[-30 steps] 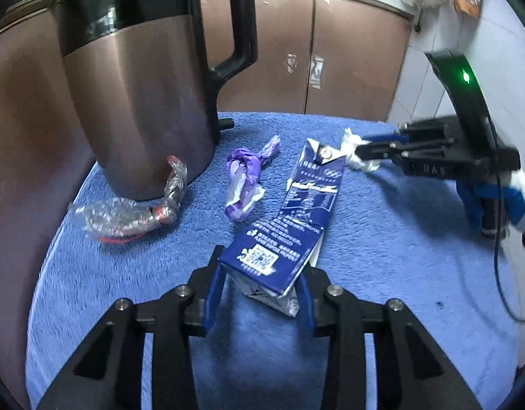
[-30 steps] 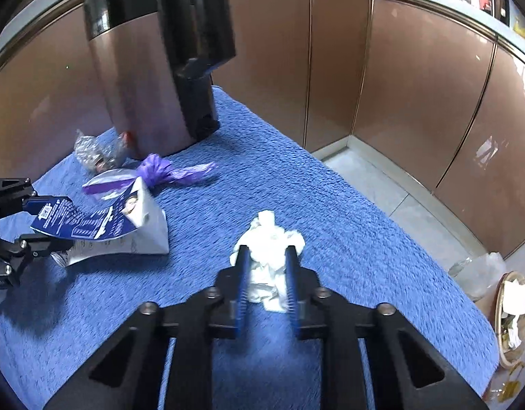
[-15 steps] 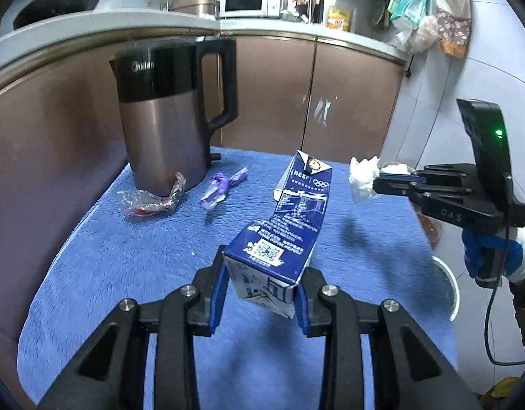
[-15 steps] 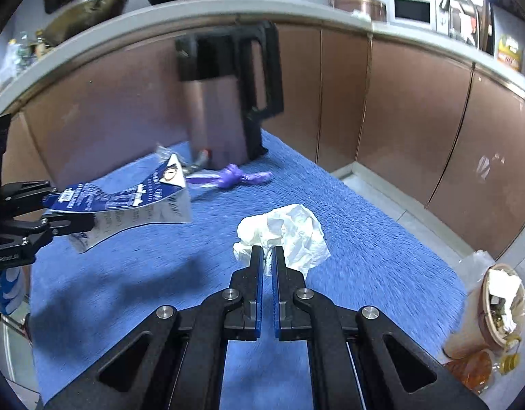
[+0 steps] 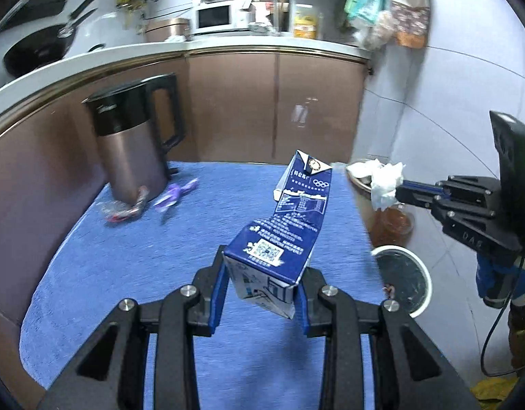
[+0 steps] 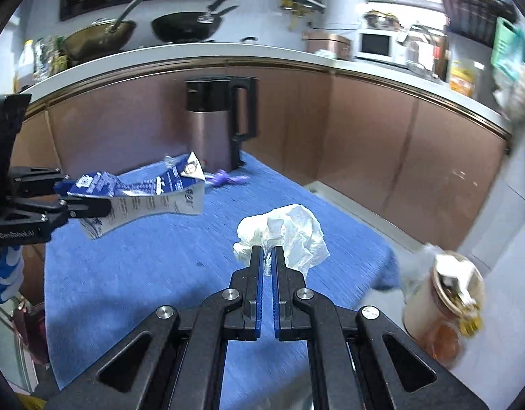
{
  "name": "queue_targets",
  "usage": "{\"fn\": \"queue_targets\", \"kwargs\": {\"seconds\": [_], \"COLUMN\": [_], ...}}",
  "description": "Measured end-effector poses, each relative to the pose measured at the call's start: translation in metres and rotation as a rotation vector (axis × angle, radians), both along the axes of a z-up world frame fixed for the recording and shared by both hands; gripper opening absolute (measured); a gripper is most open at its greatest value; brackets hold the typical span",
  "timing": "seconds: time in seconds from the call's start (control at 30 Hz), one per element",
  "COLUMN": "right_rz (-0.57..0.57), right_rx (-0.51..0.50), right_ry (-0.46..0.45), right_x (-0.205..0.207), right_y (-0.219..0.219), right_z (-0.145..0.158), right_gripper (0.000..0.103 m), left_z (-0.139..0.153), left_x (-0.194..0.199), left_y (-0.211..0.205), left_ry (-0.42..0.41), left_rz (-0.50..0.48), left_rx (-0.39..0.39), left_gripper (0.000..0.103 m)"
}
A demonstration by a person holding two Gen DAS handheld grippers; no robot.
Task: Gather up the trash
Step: 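Carry the milk carton and tissue over the bin and release both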
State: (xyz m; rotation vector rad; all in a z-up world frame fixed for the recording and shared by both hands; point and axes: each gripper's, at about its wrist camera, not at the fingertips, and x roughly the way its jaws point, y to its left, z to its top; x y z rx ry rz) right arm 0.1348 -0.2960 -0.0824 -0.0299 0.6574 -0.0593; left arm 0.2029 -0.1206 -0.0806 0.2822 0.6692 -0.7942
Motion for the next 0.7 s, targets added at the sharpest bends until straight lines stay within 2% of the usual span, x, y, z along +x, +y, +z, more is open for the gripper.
{"fn": "queue_targets", "kwargs": {"seconds": [0.3, 0.53, 0.7], "right_rz": [-0.258, -0.428, -0.494], "right_rx": [0.002, 0.044, 0.084], "right_ry": [0.019, 0.059, 0.093], "right_x": [-0.074, -0.108, -0.119], "right_y": [-0.067, -0.123, -0.152], "right_z": [-0.021, -0.053, -0.077], "right_gripper": [0.004, 0.004, 0.004], "left_z": [-0.016, -0.044, -0.070], "left_x": [-0.037, -0.059, -0.066], "left_y": [-0.094, -0.165, -0.208], "left_ry": [0.040, 0.084, 0.136], "left_rz": [-0.162, -0.268, -0.316], "left_rx": [0.033, 0.090, 0.130], "left_gripper": [0.031, 0.031, 0.031]}}
